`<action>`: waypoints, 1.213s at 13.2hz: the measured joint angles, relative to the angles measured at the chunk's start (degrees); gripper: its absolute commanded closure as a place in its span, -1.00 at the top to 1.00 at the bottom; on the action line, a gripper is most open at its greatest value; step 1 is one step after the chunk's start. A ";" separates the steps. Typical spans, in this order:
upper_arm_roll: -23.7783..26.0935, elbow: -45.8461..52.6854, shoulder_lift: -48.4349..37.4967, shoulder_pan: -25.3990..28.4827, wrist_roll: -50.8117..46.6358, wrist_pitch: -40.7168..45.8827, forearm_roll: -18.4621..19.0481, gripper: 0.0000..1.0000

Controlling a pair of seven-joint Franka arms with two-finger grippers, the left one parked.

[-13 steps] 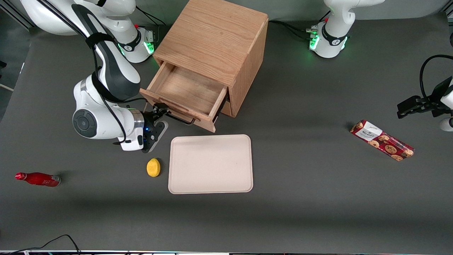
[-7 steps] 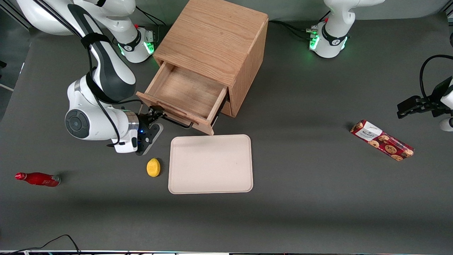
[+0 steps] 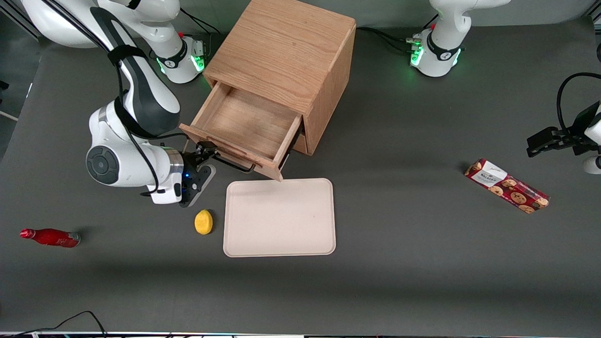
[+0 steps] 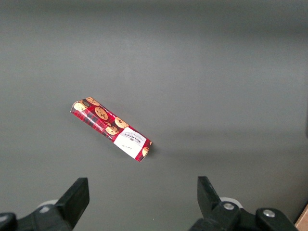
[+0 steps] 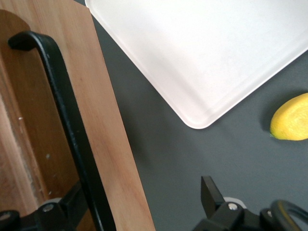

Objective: Open upper drawer
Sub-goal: 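Keep pulling the handle to slide the drawer further out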

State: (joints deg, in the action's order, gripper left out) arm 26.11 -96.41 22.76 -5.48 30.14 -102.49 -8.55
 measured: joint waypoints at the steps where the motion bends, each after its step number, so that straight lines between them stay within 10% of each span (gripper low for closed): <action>1: 0.02 0.18 0.55 0.06 0.00 -0.06 0.00 1.00; 16: -0.32 3.25 3.01 -1.52 0.05 -2.08 3.83 1.00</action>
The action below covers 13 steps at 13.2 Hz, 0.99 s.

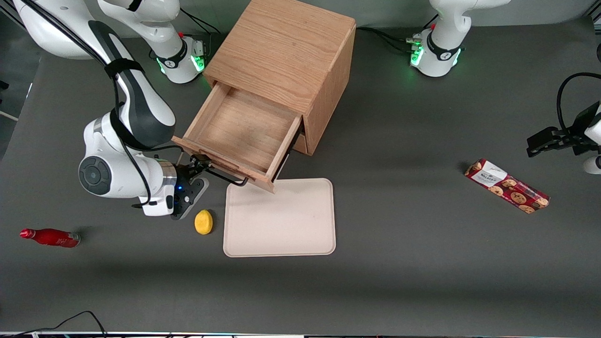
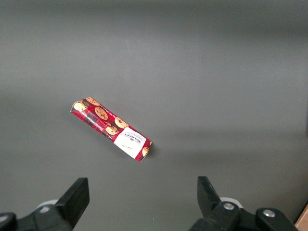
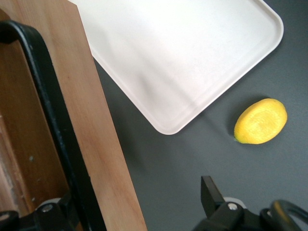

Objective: Open upper drawer
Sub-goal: 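Keep pulling the handle to slide the drawer further out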

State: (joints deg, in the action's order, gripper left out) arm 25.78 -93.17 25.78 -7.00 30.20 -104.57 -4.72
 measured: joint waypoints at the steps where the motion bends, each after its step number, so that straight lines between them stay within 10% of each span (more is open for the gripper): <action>1: 0.00 0.09 0.09 -0.31 0.01 0.00 0.01 1.00; 13: 1.23 0.66 0.73 -3.44 0.38 -0.27 0.02 1.00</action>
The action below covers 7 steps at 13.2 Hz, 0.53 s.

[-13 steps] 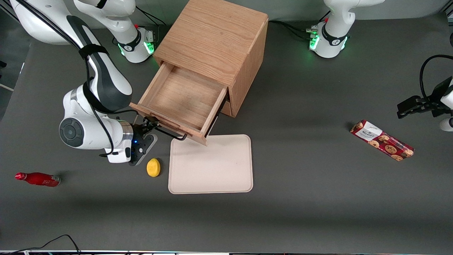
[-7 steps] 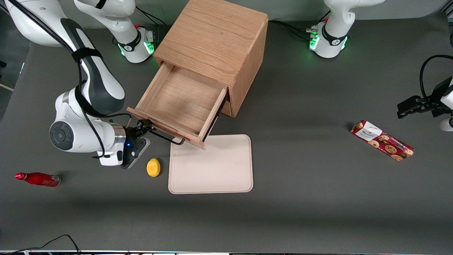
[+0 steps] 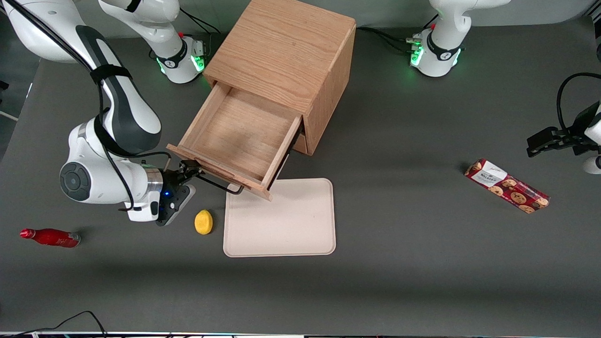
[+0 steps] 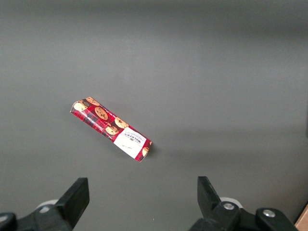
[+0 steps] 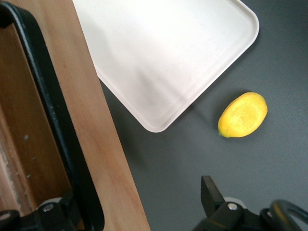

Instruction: Open upper drawer

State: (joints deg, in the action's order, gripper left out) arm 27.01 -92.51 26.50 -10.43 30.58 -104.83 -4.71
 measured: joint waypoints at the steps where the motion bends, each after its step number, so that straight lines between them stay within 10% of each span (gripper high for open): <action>1: 0.14 0.25 0.00 0.00 0.00 0.00 0.00 1.00; 7: 1.42 6.45 -1.85 1.36 0.00 3.39 0.00 1.00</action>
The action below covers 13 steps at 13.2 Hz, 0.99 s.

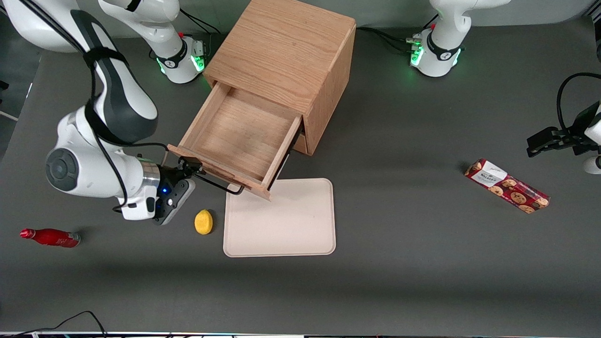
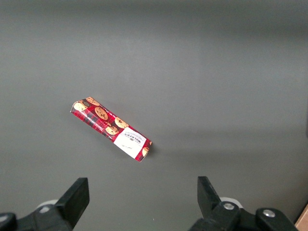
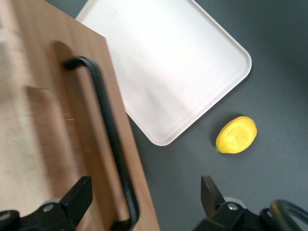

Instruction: Open upper drawer

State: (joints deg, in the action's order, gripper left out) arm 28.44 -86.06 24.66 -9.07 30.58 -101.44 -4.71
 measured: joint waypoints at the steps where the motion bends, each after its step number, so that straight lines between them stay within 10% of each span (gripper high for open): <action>1: 0.03 1.29 -1.07 0.26 0.00 1.14 0.00 1.00; 13: -17.51 -0.79 -21.41 4.36 -19.92 15.82 0.49 1.00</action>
State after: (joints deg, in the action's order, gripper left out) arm 10.93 -86.85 3.25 -4.72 10.66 -85.62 -4.21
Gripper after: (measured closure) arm 0.000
